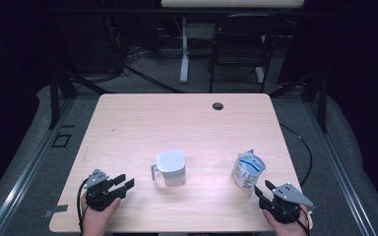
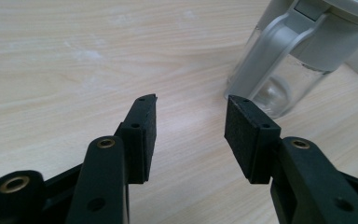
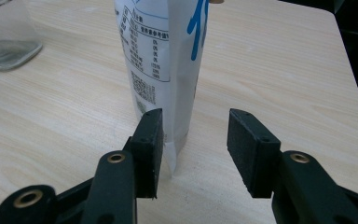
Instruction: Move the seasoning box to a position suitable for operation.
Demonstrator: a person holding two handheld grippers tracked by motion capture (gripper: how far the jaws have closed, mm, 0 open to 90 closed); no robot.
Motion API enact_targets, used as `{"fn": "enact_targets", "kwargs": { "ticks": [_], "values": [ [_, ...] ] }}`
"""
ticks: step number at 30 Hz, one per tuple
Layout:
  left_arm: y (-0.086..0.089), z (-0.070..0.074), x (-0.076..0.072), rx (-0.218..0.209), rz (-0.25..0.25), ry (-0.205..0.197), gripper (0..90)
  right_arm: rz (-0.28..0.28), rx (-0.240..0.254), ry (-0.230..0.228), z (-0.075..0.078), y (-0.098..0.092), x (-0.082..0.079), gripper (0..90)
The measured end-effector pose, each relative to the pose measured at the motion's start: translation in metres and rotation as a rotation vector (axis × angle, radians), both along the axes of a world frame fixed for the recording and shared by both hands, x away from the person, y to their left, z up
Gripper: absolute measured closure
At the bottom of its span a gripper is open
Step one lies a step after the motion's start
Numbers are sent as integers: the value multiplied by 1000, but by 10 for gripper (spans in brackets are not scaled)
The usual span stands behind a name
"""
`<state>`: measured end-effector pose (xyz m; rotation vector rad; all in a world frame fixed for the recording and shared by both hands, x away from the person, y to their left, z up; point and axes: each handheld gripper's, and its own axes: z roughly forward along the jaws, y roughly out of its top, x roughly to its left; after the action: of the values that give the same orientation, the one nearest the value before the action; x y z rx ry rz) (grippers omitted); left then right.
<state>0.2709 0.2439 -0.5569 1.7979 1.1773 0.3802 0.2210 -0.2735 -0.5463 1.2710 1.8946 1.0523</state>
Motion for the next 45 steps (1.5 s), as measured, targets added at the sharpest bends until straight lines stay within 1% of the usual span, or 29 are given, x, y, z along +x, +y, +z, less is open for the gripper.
{"fn": "enact_targets", "kwargs": {
  "ticks": [1, 2, 3, 5, 6, 8, 9, 10, 13, 16, 18, 20, 22, 23, 24, 25, 27, 28, 29, 30, 33, 35, 36, 38, 39, 41, 42, 43, 45],
  "values": [
    [-1, 0, -1, 12, 6, -15, 540, -4, 3, 1, 0, 0, 0, 556],
    [-3, 0, -2, 44, 8, -24, 555, -13, 13, 2, 0, -1, -1, 558],
    [-3, 0, -2, 44, 8, -24, 564, -13, 13, 2, 0, -1, -1, 558],
    [-5, 0, -3, 64, 1, -28, 565, -20, 13, -8, 1, -2, -2, 570],
    [-7, 0, -4, 63, 0, -33, 564, -15, 15, -13, 3, -3, -3, 578],
    [-12, 2, -5, 61, -2, -49, 554, -14, 3, -20, 2, -2, -5, 564],
    [-14, 2, -6, 59, -8, -50, 548, -14, -5, -20, 3, -2, -5, 558],
    [-16, 2, -6, 63, -10, -51, 547, -8, -1, -23, 3, -3, -6, 550],
    [-22, 3, -7, 70, -15, -56, 542, -7, -1, -13, 4, -4, -7, 522],
    [-28, 5, -8, 72, -29, -63, 528, -4, 12, -13, 3, -4, -7, 520],
    [-31, 7, -8, 82, -41, -61, 524, -15, 28, -10, 2, -6, -6, 513],
    [-35, 8, -7, 73, -54, -73, 511, -15, 37, -7, 2, -7, -4, 512],
    [-41, 7, -3, 85, -57, -78, 493, -22, 51, -1, 0, -9, -1, 513],
    [-41, 7, -3, 85, -57, -78, 490, -22, 51, -1, 0, -9, -1, 513],
    [-42, 6, -2, 86, -64, -76, 486, -23, 38, 16, 0, -10, -1, 523],
    [-45, 5, 0, 94, -68, -75, 486, -23, 38, 16, 0, -10, -1, 523],
    [-51, 4, 3, 113, -80, -63, 481, -26, 54, 23, 0, -12, -2, 531],
    [-51, 4, 3, 113, -80, -63, 482, -26, 54, 23, 0, -12, -2, 531],
    [-54, 3, 4, 125, -91, -56, 482, -29, 62, 17, 0, -12, -3, 537],
    [-58, 3, 5, 138, -88, -58, 483, -33, 63, 8, 1, -11, -5, 545],
    [-63, 3, 9, 141, -91, -48, 483, -33, 57, 4, 2, -11, -6, 543],
    [-67, 3, 13, 149, -77, -47, 483, -34, 63, 2, 2, -9, -7, 535],
    [-68, 3, 14, 143, -74, -46, 484, -36, 69, 3, 2, -8, -7, 529],
    [-70, 2, 17, 146, -75, -47, 483, -36, 72, 8, 1, -7, -6, 523],
    [-70, 2, 19, 157, -74, -44, 483, -30, 75, 12, 0, -5, -6, 520],
    [-71, 2, 22, 143, -82, -48, 484, -22, 54, 23, -2, -3, -5, 520],
    [-73, 2, 25, 139, -95, -54, 521, -12, 47, 24, -2, -3, -5, 519],
    [-73, 2, 25, 139, -95, -54, 528, -12, 47, 24, -2, -3, -5, 519],
    [-76, 4, 27, 160, -90, -62, 540, -13, 57, 22, -1, -3, -5, 519]
  ]
}}
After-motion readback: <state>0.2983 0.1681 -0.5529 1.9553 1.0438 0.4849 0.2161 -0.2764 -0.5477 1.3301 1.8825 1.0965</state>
